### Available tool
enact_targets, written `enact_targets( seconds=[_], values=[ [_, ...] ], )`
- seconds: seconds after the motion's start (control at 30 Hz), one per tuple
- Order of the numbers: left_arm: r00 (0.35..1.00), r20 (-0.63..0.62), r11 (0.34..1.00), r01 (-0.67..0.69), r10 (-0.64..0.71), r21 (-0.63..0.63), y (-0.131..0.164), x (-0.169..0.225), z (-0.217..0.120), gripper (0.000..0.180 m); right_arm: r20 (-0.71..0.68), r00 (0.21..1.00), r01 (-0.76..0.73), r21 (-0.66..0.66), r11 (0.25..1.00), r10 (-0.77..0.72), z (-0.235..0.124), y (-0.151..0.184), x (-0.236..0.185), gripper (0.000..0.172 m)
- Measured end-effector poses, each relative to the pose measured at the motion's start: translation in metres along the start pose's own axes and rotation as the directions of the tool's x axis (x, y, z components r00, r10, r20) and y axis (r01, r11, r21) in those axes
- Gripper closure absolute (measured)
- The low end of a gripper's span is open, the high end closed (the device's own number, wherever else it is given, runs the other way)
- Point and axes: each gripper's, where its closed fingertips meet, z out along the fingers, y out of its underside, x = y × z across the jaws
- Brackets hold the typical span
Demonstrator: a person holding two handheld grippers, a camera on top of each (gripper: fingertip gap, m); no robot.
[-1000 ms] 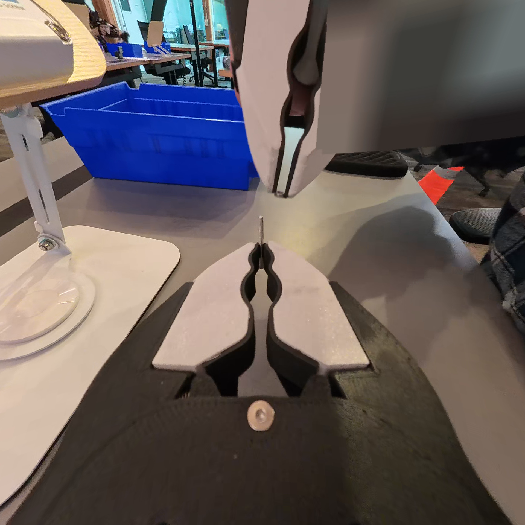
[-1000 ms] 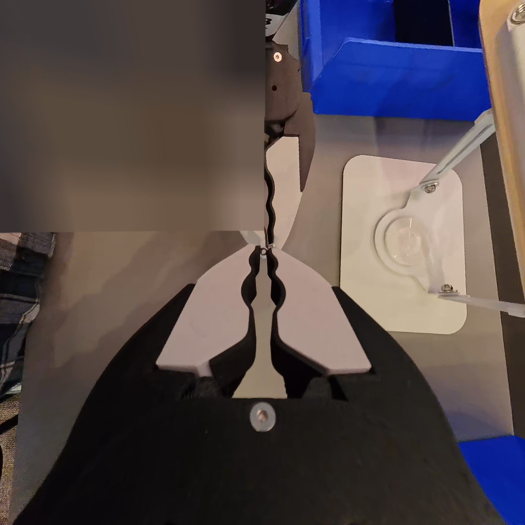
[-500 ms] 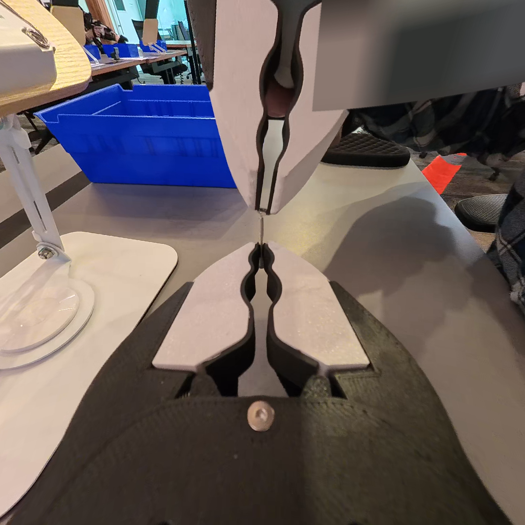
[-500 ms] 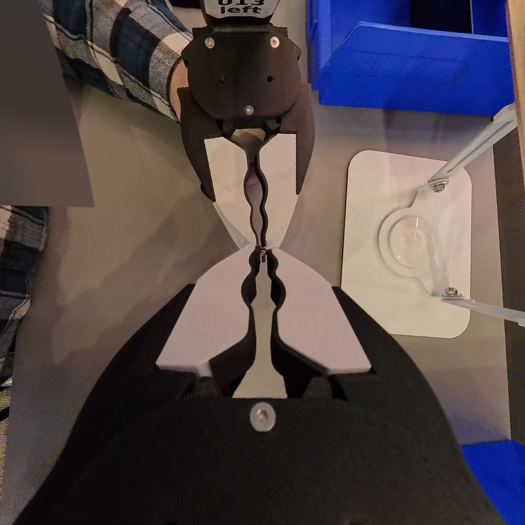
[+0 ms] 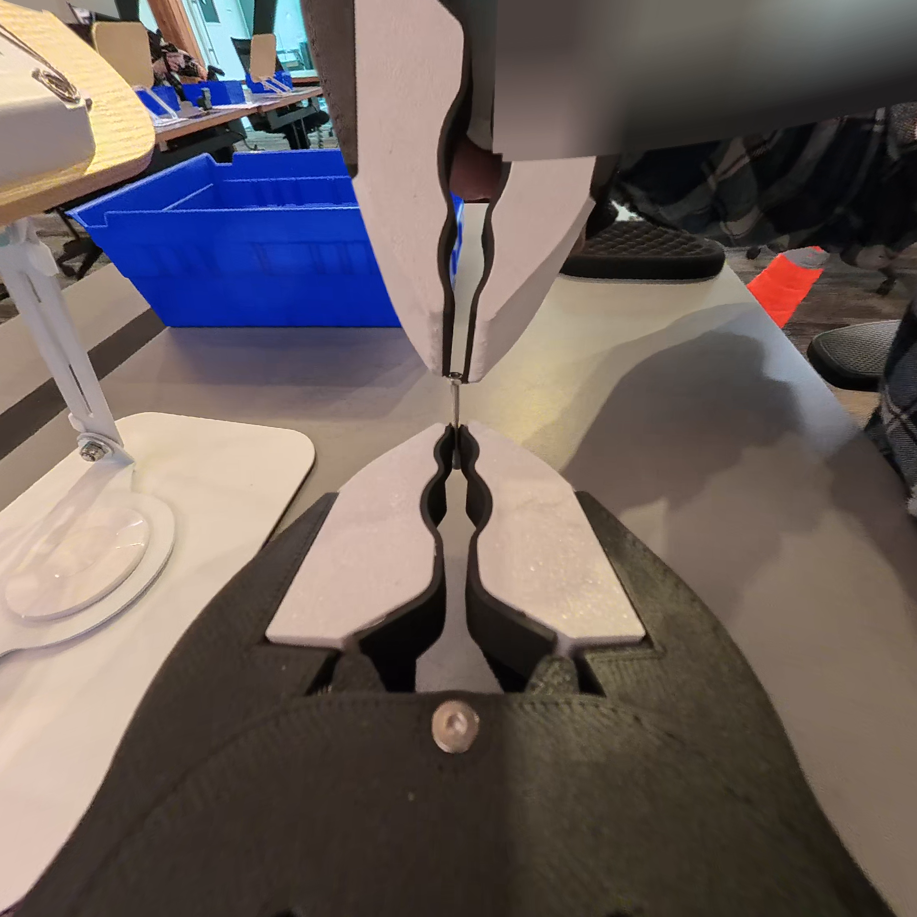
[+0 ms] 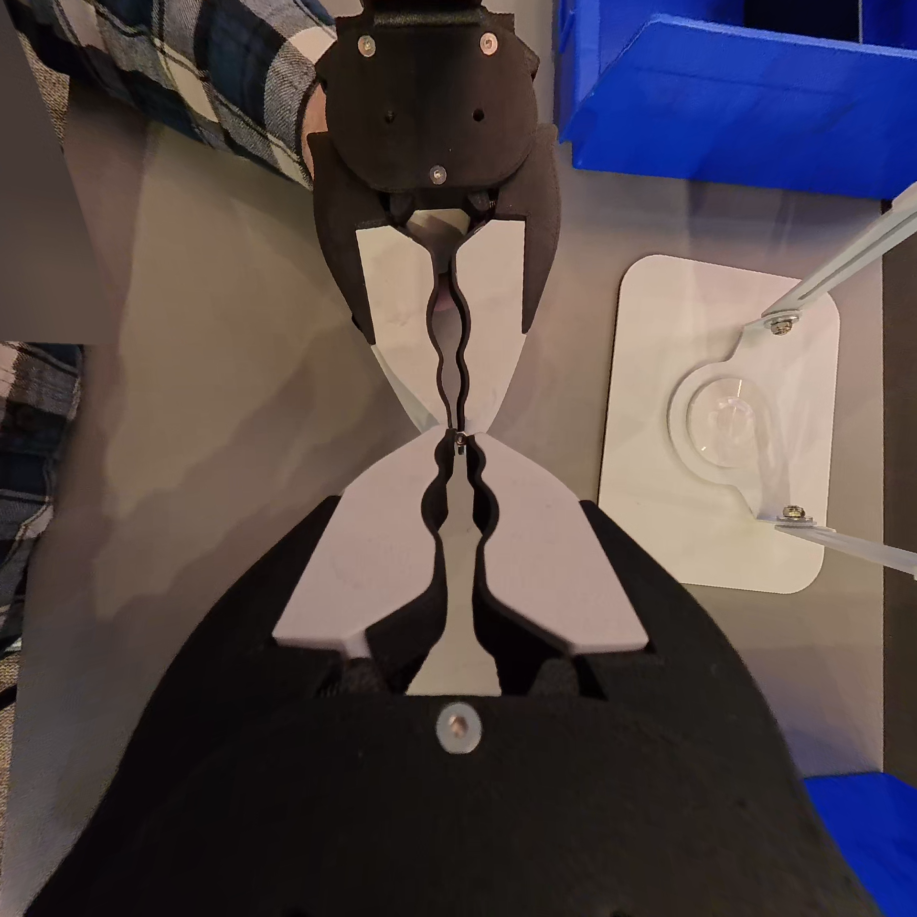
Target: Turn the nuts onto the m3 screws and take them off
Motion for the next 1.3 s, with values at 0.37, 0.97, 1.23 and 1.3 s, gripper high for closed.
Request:
enact_targets(
  seconds=[0.37,0.97,1.23,1.3],
  values=[
    [0.998,0.04,0.998,-0.05,0.051,-0.036,0.002,-0.001,0.002,0.179,0.01,0.999,0.052,-0.074,0.996,-0.052,0.001,0.004,-0.001,0.166],
    [0.986,0.141,0.995,-0.075,0.084,-0.063,0.003,-0.011,0.003,0.179,-0.079,0.994,-0.078,-0.06,0.995,0.073,0.002,0.005,0.006,0.166],
    [0.987,0.142,0.997,-0.068,0.073,-0.043,0.0,-0.012,0.003,0.179,-0.106,0.992,-0.075,-0.036,0.997,0.071,0.0,0.003,0.008,0.166],
    [0.987,0.147,0.997,-0.066,0.071,-0.04,0.0,-0.013,0.002,0.179,-0.116,0.99,-0.081,-0.033,0.996,0.076,0.0,0.003,0.009,0.166]
  ],
)
